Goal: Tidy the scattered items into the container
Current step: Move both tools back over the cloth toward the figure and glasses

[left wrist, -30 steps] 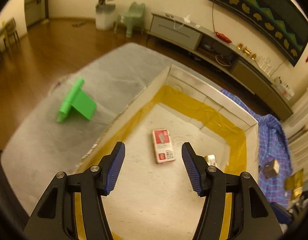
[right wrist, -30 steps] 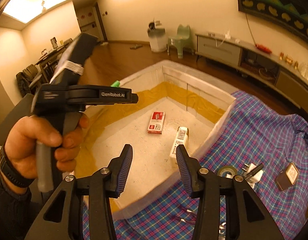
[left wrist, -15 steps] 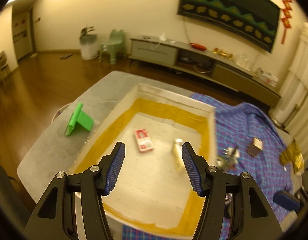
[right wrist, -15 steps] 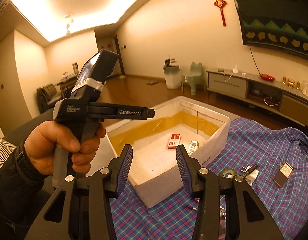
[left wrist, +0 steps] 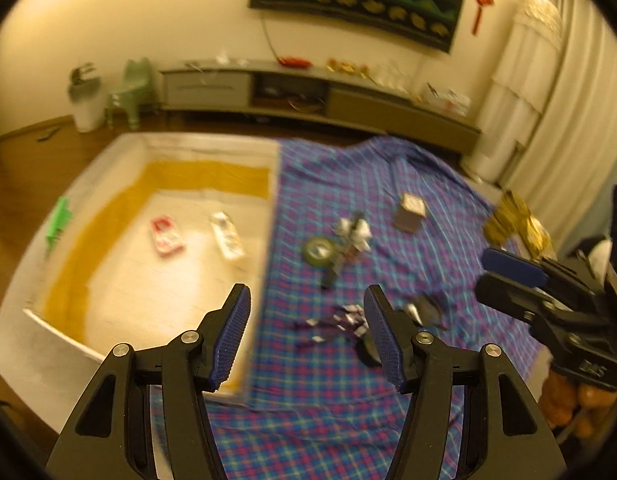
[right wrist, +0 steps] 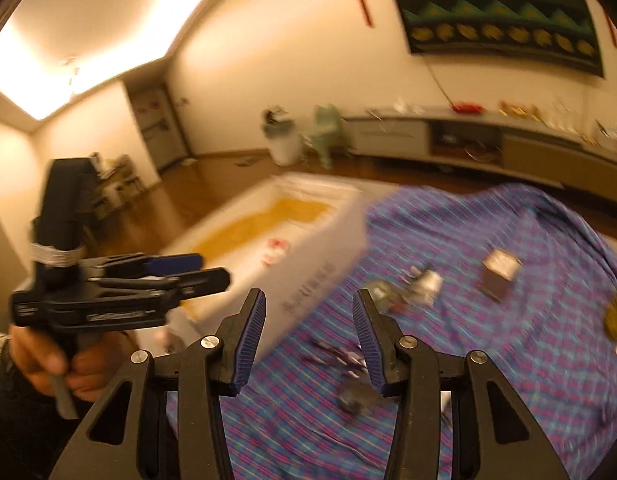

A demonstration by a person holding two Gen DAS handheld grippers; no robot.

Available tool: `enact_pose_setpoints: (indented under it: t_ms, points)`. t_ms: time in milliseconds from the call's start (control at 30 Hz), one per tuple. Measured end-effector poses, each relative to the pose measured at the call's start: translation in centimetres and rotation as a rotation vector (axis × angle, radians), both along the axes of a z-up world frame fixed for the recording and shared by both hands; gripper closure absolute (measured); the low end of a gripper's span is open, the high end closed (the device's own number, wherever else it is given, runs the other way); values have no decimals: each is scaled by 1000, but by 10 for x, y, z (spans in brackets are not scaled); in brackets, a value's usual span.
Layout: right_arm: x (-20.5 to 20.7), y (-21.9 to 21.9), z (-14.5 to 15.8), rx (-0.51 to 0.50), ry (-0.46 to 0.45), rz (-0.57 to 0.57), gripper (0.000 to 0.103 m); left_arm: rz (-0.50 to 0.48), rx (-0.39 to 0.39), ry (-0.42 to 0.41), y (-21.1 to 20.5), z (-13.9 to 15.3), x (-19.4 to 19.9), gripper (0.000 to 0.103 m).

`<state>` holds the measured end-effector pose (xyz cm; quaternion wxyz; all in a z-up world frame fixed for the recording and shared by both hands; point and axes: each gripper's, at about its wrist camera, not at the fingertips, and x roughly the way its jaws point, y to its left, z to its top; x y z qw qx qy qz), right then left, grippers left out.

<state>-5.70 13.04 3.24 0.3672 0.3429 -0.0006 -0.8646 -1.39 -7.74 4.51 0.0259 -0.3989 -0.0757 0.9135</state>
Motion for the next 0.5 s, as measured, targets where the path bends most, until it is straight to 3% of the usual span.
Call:
enact_pose_setpoints:
  t_ms: [200,333,500]
  points:
    - [-21,28,-53,67,-168,-76,56,-115,-58,-73,40,-32,-15,41]
    - [-33,48,-93,-72,-416,-84,56,-148,-110,-127,56,-60,-24,41]
    - [-51,59,-131,-178,-595,-142,51,-138,-154,-209,61,-93,-42,41]
